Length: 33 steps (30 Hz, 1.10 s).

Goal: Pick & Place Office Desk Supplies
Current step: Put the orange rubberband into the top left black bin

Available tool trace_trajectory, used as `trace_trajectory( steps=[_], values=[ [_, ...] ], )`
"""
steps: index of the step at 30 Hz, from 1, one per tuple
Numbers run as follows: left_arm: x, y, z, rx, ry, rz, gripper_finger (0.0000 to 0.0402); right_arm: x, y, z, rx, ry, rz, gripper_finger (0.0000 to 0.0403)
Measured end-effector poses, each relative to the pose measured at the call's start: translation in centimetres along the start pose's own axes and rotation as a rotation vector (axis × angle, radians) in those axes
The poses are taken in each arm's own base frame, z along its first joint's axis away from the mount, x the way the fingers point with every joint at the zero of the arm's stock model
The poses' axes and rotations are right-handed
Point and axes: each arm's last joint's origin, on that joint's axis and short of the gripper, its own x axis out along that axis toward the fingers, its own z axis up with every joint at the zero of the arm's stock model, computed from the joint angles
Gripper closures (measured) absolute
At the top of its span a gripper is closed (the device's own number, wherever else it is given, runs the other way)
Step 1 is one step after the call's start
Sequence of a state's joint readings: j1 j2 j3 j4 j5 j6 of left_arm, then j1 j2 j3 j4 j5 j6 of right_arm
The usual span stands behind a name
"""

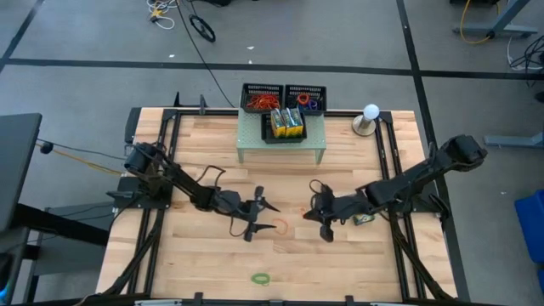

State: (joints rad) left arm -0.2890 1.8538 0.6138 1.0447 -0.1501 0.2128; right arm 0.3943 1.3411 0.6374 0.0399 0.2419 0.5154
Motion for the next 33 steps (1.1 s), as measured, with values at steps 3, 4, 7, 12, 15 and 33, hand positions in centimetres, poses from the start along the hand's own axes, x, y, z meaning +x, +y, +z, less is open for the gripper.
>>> trace_trajectory(
  steps=[3, 4, 7, 12, 15, 33],
  values=[
    [1.7, -0.2, 0.0, 0.022, 0.0, 0.007, 0.0144, -0.2, 0.9, 0.5, -0.055, -0.072, 0.057, 0.0401],
    [2.3, -0.3, 0.1, 0.021, -0.013, 0.01, 0.0144, -0.2, 1.0, 0.6, -0.067, -0.084, 0.069, 0.0401],
    [3.9, -0.4, 0.8, 0.012, -0.06, 0.029, 0.0151, -0.2, 1.2, 0.8, -0.091, -0.104, 0.088, 0.0401],
    [5.1, 0.2, 2.2, -0.005, -0.116, 0.122, 0.017, -0.4, 1.7, 0.9, -0.129, -0.121, 0.127, 0.0402],
    [5.6, 0.4, 2.9, -0.016, -0.143, 0.103, 0.0184, -0.5, 2.0, 1.0, -0.147, -0.143, 0.15, 0.0402],
    [4.7, 1.3, 5.5, 0.022, -0.032, 0.141, 0.0395, -0.7, 2.5, 1.2, -0.184, -0.216, 0.114, 0.0341]
  ],
)
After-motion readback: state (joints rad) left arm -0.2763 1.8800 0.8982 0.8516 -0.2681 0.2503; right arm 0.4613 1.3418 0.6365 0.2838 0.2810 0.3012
